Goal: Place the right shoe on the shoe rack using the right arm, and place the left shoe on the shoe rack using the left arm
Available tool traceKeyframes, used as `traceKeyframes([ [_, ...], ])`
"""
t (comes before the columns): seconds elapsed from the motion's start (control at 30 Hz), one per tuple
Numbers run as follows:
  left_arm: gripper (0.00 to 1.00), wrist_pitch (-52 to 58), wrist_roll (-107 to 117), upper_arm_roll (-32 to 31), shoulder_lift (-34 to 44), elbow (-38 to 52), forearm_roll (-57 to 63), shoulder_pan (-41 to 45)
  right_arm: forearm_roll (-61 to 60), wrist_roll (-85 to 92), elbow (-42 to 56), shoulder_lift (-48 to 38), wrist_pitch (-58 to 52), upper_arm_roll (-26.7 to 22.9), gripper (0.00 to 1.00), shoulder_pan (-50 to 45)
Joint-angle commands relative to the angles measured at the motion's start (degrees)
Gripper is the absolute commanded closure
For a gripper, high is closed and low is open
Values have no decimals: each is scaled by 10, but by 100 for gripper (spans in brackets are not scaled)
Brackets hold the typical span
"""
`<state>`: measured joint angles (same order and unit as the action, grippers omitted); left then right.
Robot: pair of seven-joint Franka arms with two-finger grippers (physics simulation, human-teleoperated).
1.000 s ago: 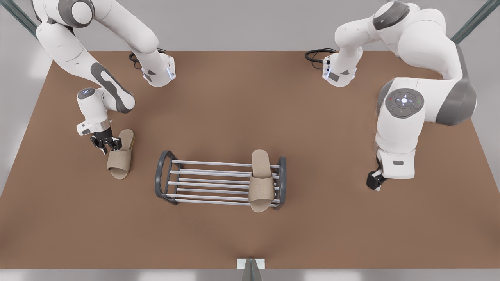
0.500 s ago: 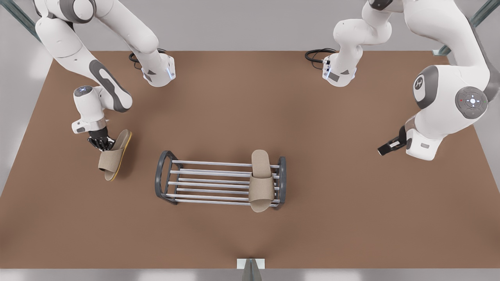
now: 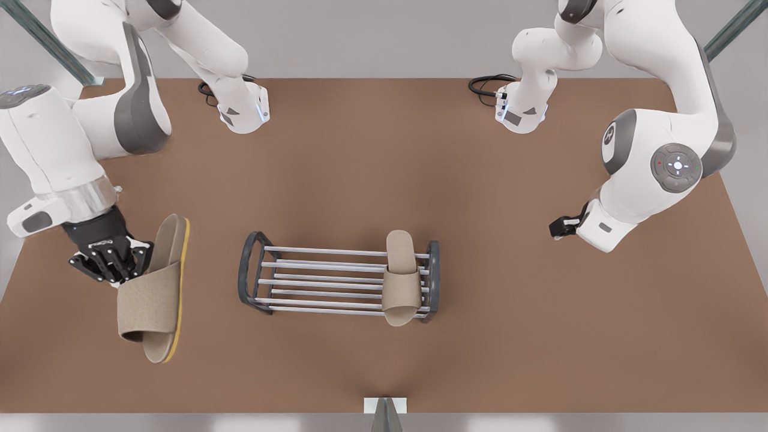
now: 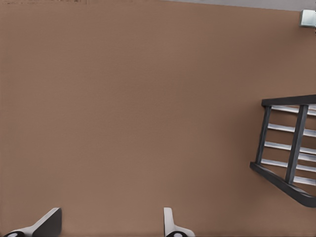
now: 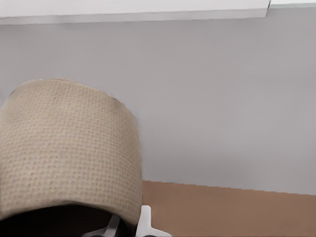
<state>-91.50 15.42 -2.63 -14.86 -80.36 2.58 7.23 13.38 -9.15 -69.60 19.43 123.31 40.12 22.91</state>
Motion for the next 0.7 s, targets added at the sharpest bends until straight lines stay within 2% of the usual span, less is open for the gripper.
traceKeyframes([
  [0.0,0,1,-95,0,0,0,1,0,28,-226,104,17,-438,-55,79,-108],
  [0.03,0,1,-95,0,0,-1,1,0,28,-283,105,19,-432,-137,79,-223],
  [0.07,0,1,-95,0,0,-1,1,0,27,-307,125,39,-432,-196,79,-301],
  [0.13,0,1,-95,0,-1,-1,1,0,27,-377,169,97,-428,-209,79,-359],
  [0.17,0,1,-94,0,-2,-1,1,0,27,-387,184,111,-425,-246,79,-399],
  [0.27,0,0,-94,0,-2,-1,1,0,27,-411,186,148,-370,-281,79,-418],
  [0.33,0,1,-94,0,-3,-1,1,1,27,-451,185,166,-323,-334,79,-460],
  [0.67,0,-2,-91,0,-4,-9,1,0,29,-496,182,218,-270,-336,79,-471],
])
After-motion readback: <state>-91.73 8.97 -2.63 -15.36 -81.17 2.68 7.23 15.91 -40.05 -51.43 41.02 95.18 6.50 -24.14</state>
